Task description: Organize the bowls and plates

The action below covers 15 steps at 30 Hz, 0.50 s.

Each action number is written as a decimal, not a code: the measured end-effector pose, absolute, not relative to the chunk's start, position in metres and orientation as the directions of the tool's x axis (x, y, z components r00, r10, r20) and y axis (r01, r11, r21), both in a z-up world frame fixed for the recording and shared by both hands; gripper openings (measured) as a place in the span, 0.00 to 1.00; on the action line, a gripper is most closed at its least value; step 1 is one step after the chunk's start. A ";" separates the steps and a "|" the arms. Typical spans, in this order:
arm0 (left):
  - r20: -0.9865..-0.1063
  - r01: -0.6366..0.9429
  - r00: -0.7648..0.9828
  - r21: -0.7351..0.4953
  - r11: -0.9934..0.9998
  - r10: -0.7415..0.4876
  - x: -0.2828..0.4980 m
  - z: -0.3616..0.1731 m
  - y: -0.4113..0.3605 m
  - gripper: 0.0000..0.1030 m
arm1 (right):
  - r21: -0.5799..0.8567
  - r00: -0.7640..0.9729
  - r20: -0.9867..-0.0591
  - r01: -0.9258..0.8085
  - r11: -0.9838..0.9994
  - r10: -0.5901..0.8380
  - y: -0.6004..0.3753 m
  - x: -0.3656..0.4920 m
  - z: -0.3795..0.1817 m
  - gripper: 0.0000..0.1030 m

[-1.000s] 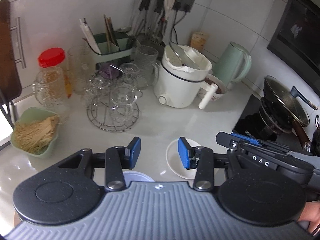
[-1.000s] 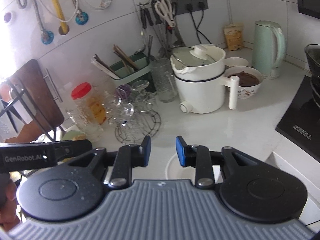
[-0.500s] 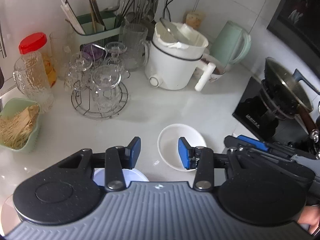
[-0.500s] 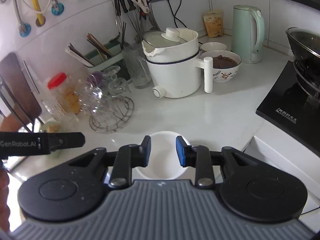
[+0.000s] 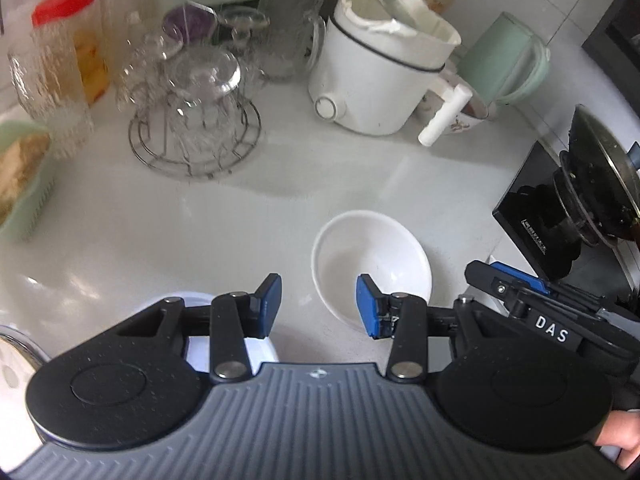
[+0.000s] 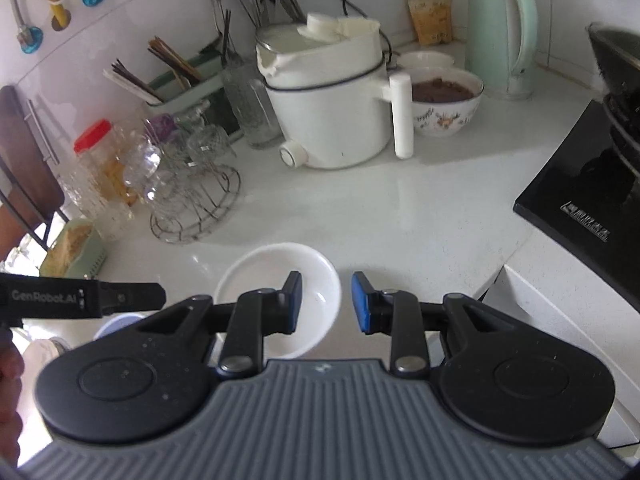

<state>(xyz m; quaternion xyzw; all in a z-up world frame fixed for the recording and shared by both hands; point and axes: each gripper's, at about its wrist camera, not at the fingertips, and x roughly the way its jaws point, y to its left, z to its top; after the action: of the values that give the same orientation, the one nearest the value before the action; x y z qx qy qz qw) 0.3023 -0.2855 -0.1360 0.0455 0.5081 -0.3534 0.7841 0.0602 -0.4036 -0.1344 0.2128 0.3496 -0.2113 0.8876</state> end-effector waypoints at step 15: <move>-0.887 0.469 0.185 -0.299 0.831 -0.424 0.314 -0.183 -0.325 0.46 | 0.321 0.656 -0.753 0.446 0.836 -0.061 -0.443 0.086 -0.180 0.30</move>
<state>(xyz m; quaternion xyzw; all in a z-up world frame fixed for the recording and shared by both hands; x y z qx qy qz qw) 0.3135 -0.3248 -0.1827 0.0199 0.5688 -0.2902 0.7693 0.0856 -0.4433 -0.1798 0.2474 0.3888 -0.1446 0.8756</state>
